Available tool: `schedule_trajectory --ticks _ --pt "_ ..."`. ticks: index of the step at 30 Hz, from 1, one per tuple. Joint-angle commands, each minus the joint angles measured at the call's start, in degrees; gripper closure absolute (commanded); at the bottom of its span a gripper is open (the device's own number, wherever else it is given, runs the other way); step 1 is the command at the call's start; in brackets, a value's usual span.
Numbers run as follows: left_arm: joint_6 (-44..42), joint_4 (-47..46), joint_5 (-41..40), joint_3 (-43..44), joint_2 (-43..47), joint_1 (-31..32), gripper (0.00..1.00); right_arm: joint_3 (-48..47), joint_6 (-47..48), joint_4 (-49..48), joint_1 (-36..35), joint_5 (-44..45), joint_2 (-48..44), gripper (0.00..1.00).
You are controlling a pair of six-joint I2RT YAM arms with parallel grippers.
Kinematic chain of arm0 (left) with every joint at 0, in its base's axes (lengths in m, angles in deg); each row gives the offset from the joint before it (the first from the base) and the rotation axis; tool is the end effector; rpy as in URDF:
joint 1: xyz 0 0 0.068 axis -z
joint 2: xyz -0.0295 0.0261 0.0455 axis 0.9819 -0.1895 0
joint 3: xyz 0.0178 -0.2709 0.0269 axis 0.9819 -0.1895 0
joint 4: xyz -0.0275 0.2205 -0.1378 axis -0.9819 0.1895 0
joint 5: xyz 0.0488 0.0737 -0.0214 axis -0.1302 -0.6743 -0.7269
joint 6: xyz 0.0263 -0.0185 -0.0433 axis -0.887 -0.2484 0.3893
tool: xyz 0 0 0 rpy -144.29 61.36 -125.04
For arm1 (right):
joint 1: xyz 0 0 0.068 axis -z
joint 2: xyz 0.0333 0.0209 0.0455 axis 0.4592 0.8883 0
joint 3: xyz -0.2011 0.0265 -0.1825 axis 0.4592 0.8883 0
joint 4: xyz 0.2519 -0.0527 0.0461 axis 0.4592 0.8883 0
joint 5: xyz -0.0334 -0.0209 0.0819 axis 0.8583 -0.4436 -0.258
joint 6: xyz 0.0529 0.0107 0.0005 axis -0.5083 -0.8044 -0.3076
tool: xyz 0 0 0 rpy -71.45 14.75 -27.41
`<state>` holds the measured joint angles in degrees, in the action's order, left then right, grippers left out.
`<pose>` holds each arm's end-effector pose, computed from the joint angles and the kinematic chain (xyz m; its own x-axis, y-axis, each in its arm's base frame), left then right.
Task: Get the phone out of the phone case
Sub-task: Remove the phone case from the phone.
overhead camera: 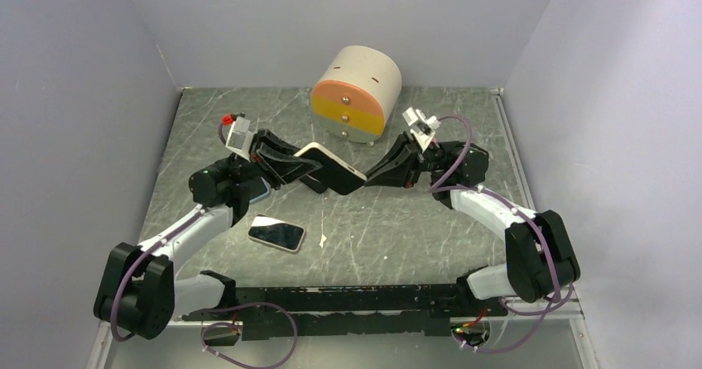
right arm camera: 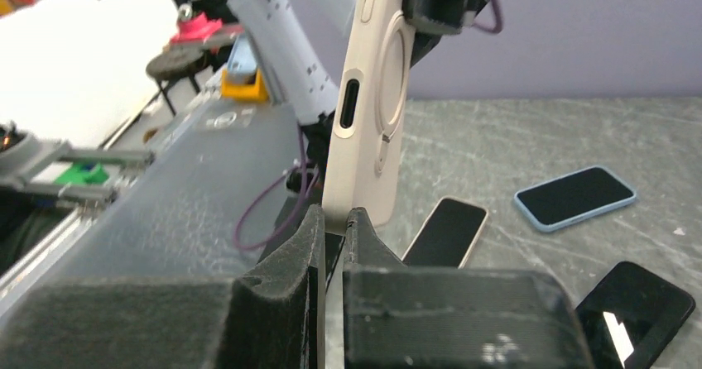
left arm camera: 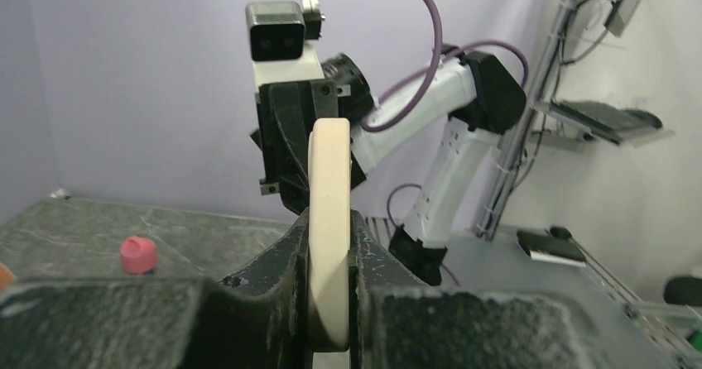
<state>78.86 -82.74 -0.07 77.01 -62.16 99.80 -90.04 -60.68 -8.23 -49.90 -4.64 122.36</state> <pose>0.1915 -0.1038 0.3556 -0.1612 -0.4575 -0.8745 0.9867 -0.0574 -0.1518 0.2214 0.1295 0.3428 -0.2180 0.1361 -0.9664 -0.9479 -0.2653 0.1764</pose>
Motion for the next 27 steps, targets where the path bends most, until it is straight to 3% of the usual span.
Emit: schedule_trajectory --ticks 1,23,27 --pt "0.2 -2.8 10.7 2.4 -1.5 1.5 0.97 -3.9 1.8 -11.7 -1.1 -6.4 -1.1 1.00" --pt "2.7 -2.7 14.0 4.9 -4.1 4.2 0.97 -13.6 8.5 -11.8 -0.7 -16.9 12.0 1.00" --pt "0.7 2.6 11.2 5.3 -4.1 4.2 0.97 -14.8 8.2 -11.8 -0.4 -15.4 14.2 1.00"
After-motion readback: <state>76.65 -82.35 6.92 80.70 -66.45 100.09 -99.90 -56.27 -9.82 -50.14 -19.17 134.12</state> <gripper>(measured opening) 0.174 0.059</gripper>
